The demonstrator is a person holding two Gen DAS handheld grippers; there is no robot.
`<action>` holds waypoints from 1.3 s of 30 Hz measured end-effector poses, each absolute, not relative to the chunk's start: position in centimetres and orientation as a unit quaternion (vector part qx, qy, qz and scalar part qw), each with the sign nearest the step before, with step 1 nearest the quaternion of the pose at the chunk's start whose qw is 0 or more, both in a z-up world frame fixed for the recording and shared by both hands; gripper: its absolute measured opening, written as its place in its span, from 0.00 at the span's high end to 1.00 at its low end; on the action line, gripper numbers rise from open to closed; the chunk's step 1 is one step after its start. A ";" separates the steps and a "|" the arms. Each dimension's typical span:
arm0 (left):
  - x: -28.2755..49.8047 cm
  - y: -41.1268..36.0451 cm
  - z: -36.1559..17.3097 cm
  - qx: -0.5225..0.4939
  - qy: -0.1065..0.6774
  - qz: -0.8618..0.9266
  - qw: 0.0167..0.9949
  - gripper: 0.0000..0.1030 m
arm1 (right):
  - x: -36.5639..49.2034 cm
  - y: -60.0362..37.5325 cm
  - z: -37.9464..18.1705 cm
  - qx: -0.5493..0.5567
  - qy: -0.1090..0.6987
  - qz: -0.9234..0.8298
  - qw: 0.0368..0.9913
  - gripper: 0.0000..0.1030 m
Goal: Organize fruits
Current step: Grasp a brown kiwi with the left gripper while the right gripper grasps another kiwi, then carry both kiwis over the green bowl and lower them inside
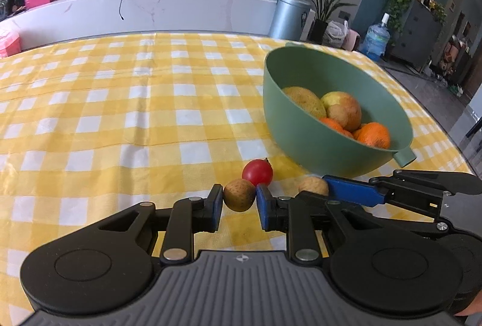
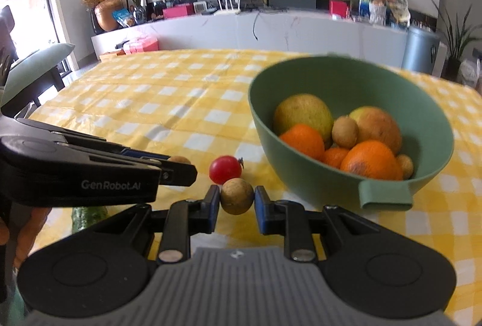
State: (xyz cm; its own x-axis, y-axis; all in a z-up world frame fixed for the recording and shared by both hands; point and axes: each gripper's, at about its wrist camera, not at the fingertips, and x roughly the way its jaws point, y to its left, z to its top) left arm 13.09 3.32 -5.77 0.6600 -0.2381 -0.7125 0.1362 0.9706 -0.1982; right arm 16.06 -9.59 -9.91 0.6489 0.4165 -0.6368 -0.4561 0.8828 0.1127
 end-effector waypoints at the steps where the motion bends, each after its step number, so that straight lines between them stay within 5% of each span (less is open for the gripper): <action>1: 12.9 3.3 -5.5 -0.062 0.398 -0.101 0.910 0.74 | 15.8 -9.7 -9.6 -0.030 0.336 0.241 0.910 0.80; 23: 12.6 -1.0 0.3 -0.017 0.343 -0.120 0.931 0.74 | 13.9 -15.8 -4.0 -0.006 0.225 0.189 0.956 0.80; 39: 19.8 -5.3 -0.2 0.015 0.353 -0.148 0.923 0.75 | 21.9 -17.7 -3.6 -0.001 0.250 0.157 0.955 0.80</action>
State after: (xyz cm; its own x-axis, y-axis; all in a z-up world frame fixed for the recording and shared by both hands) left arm 19.81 -5.29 -0.20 0.7061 -0.2635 -0.6573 0.2846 0.9555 -0.0774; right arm 21.86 -17.72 -3.61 0.8254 0.2997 -0.4785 -0.3002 0.9507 0.0776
